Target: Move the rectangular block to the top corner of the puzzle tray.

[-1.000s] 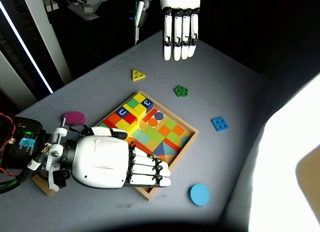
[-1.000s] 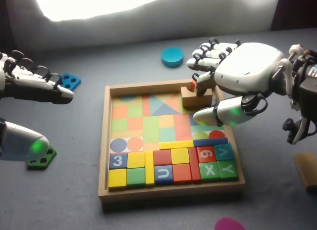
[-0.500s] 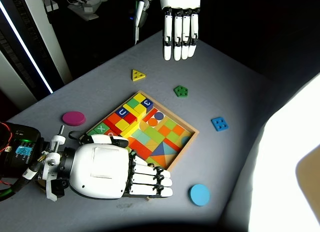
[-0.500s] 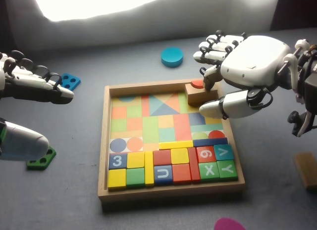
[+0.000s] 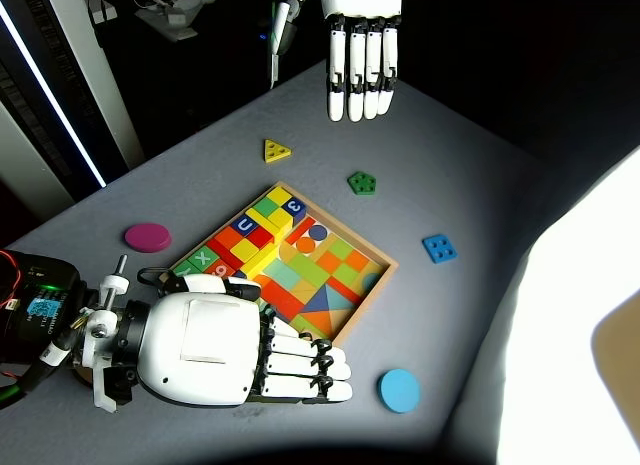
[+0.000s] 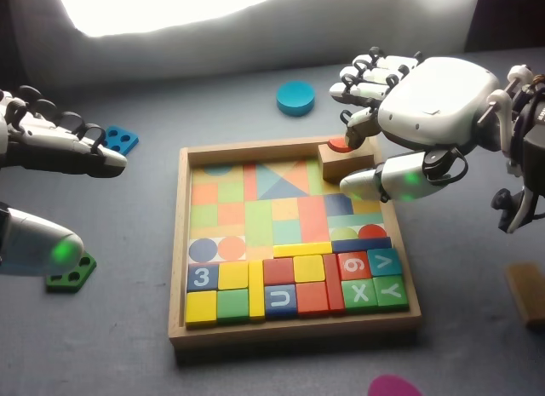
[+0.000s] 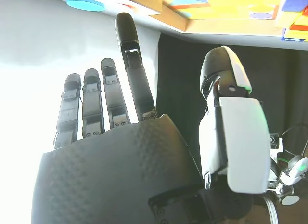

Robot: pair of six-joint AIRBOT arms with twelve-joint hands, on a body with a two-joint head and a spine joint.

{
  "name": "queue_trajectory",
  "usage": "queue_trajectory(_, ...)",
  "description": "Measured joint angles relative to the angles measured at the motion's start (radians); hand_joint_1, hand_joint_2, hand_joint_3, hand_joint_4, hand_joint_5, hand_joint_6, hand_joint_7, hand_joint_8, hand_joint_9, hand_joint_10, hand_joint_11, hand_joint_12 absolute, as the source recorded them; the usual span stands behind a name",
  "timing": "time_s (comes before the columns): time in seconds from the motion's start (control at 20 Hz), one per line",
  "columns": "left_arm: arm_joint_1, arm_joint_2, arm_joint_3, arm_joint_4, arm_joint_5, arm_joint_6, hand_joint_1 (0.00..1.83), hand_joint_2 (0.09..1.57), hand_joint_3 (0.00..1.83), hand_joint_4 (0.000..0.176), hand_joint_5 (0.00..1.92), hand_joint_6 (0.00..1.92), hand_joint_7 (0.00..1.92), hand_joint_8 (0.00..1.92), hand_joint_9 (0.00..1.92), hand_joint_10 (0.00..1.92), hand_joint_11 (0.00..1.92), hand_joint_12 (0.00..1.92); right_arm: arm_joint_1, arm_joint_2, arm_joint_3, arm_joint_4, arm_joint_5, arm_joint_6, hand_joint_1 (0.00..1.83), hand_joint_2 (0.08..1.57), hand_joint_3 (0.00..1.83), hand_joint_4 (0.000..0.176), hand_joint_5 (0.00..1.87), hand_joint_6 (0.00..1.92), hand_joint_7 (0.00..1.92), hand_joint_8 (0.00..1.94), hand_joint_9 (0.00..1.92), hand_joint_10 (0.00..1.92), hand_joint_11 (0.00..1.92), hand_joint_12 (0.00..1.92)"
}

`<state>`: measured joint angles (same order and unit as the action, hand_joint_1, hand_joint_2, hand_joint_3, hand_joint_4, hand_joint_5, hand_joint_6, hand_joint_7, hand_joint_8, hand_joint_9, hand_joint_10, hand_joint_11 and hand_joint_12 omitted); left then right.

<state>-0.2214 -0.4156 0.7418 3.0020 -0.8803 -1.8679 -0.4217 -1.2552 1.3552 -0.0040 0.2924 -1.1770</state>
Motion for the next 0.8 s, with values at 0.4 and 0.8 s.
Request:
queue_trajectory(0.4,0.000,0.000,0.000,0.000,0.000,0.000,0.00,1.27,0.00,0.034,0.13,0.00,0.15,0.00,0.16,0.00,0.00,0.57,0.000,0.000,0.000,0.000,-0.024,0.005,0.00,1.15,0.00,0.000,0.56,0.45,0.10,0.01,0.00,0.00,0.00,0.00)
queue_trajectory(0.8,0.000,0.000,0.000,0.000,0.000,0.000,0.02,1.27,0.00,0.040,0.13,0.00,0.16,0.00,0.16,0.00,0.00,0.56,-0.005,-0.016,0.016,-0.001,-0.009,0.000,0.00,1.16,0.00,0.000,0.56,0.45,0.10,0.01,0.00,0.00,0.00,0.00)
